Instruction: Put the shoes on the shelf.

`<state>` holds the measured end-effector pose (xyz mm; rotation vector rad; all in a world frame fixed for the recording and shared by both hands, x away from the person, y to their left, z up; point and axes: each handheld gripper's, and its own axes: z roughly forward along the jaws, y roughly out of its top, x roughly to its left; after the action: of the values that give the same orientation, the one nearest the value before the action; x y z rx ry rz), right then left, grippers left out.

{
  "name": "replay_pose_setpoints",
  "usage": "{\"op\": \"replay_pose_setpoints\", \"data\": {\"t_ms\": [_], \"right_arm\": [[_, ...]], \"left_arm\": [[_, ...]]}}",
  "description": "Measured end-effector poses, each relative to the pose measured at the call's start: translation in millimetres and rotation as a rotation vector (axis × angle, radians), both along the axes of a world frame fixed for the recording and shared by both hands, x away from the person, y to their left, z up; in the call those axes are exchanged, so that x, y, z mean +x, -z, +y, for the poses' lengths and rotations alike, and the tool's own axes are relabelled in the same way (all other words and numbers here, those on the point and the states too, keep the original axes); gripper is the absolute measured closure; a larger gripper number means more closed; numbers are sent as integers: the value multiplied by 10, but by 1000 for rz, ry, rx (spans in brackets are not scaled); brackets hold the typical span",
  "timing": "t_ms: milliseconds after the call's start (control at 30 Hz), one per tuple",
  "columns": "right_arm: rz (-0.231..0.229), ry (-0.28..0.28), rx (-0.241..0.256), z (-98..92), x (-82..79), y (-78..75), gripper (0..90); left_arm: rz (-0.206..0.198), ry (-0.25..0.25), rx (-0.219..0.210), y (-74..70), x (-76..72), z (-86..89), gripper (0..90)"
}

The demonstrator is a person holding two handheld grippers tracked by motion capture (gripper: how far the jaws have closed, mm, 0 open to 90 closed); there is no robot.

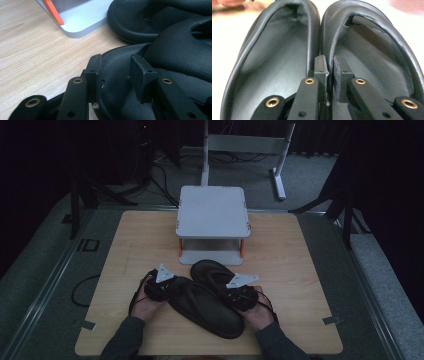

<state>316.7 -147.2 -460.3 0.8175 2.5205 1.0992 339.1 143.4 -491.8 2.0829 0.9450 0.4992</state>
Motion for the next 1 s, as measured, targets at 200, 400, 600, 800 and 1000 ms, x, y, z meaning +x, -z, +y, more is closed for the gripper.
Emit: {"op": "replay_pose_setpoints", "data": {"t_ms": [200, 400, 600, 800, 1000], "right_arm": [[13, 5, 15, 5, 18, -11, 727], [0, 3, 57, -44, -85, -81, 487], [-24, 13, -31, 50, -105, 115, 516], [-23, -7, -41, 110, -74, 142, 671], [-12, 11, -15, 100, -81, 166, 737]], "left_arm": [[-24, -15, 13, 7, -32, -29, 536], [-25, -32, -7, 1, -62, 64, 465], [-51, -45, -24, -58, -135, 124, 453], [-58, -60, -35, -76, -181, 205, 451], [-64, -63, -42, -88, -205, 236, 448]]}}
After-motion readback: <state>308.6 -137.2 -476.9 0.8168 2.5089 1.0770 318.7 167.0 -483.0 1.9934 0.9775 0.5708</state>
